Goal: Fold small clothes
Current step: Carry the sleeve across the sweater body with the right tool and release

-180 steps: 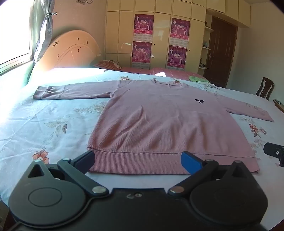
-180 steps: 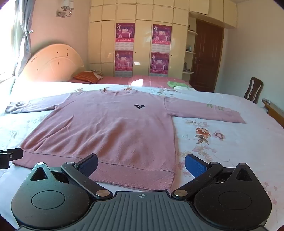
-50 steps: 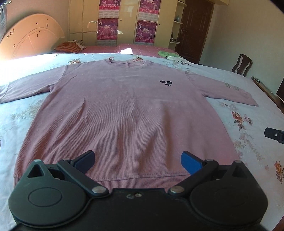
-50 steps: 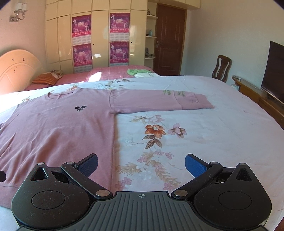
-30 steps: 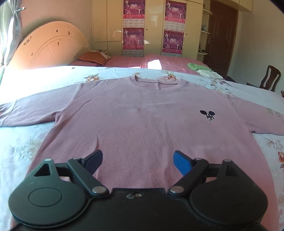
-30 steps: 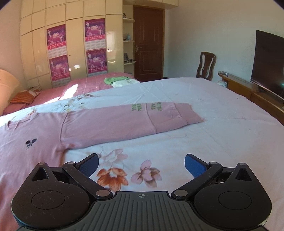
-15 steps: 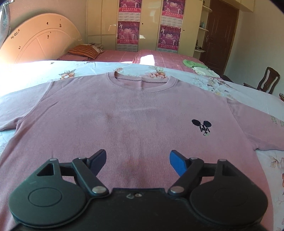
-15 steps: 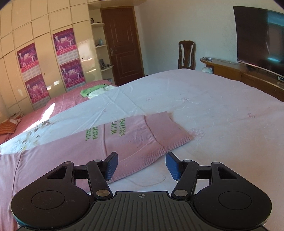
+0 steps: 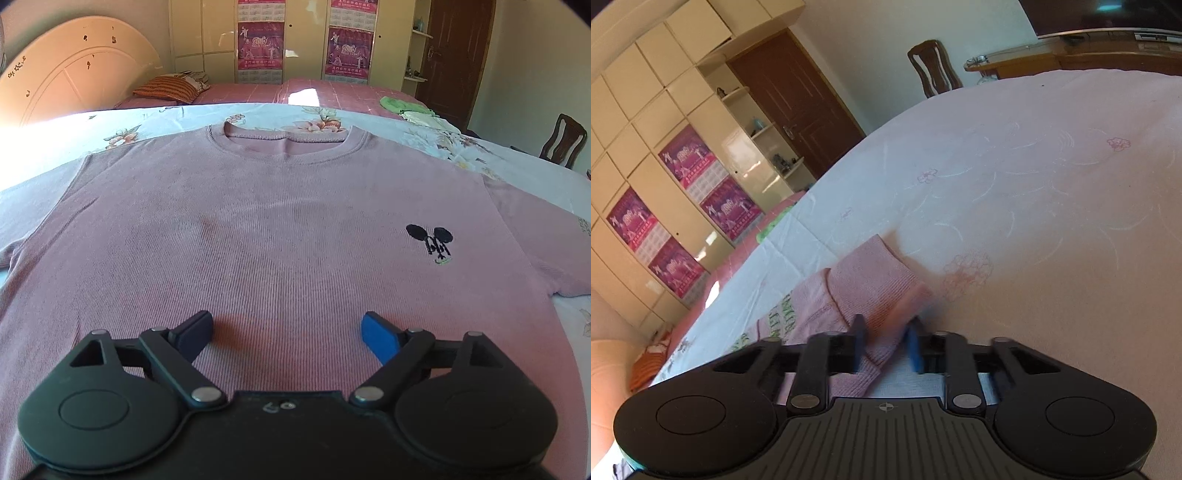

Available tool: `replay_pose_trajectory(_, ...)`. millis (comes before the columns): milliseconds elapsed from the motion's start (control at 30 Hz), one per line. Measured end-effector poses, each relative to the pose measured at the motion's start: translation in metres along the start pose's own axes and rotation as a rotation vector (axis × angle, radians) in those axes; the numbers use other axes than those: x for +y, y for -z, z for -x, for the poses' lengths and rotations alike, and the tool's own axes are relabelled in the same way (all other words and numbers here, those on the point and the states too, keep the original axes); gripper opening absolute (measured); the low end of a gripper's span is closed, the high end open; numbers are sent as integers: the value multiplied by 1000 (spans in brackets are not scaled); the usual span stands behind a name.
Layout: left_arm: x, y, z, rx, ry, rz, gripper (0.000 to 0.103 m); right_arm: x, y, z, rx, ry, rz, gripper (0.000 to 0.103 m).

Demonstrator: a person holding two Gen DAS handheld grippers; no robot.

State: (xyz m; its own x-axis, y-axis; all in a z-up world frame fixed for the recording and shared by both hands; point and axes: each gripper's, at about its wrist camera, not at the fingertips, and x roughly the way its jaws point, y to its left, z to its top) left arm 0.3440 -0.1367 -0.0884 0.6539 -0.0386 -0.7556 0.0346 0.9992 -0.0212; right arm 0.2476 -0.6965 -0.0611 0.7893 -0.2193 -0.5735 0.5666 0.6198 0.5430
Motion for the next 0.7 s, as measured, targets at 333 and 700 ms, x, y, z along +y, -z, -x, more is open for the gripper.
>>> replay_pose_trajectory(333,20,-1,-2,55,-23,-140,103,42,-1,28,-50,112,205,6)
replay_pose_trajectory(700,74,-4,10,-12,51,-10,76,172,88,75,-36,-82,523,6)
